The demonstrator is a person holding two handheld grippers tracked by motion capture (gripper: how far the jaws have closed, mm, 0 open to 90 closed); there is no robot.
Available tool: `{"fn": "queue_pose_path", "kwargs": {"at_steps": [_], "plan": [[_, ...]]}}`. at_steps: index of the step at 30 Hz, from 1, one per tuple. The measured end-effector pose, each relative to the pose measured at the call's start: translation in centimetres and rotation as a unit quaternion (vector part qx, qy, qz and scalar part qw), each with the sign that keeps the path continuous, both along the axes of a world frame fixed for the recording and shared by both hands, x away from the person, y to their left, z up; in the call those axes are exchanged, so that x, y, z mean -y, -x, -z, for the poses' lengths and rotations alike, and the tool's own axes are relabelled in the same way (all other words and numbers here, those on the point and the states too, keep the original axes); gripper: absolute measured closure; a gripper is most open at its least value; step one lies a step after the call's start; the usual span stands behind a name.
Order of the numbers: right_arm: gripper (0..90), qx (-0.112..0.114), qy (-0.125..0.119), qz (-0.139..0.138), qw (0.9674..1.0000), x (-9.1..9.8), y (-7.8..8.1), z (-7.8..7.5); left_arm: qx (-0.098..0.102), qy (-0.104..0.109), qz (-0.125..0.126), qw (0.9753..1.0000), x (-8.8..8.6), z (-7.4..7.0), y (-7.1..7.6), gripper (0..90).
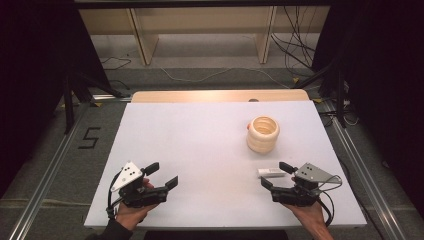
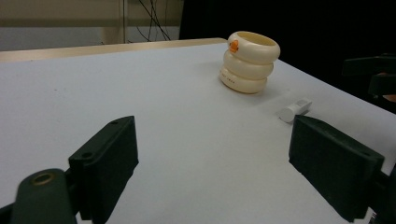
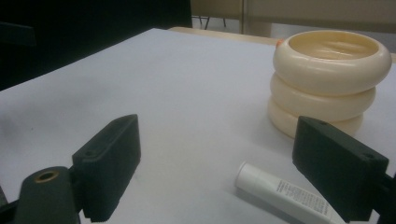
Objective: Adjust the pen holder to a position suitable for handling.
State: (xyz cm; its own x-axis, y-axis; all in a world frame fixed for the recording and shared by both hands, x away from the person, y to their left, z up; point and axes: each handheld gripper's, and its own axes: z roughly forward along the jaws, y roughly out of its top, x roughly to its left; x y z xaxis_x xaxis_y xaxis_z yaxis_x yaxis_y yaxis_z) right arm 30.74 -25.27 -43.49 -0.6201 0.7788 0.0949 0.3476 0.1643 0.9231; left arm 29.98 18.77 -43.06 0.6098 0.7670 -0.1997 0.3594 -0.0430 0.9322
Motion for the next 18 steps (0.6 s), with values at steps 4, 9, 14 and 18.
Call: {"fn": "queue_pose_path", "kwargs": {"at_steps": [4,9,14,18], "plan": [[16.0,0.000,0.000,0.003,1.0000,0.15,-0.08,-0.04,0.000,0.001,-0.001,1.0000,0.01,0.00,-0.01,14.7],[16.2,-0.001,0.001,0.008,1.0000,0.24,-0.14,-0.10,-0.001,0.000,-0.005,1.0000,0.00,-0.01,-0.02,14.7],[16.5,-0.004,0.003,0.014,0.9999,0.33,-0.23,-0.17,-0.001,0.001,-0.005,1.0000,0.01,-0.02,-0.03,14.7],[16.9,-0.004,0.006,0.018,0.9998,0.45,-0.37,-0.29,-0.002,0.001,-0.006,1.0000,0.06,-0.01,-0.04,14.8]]}}
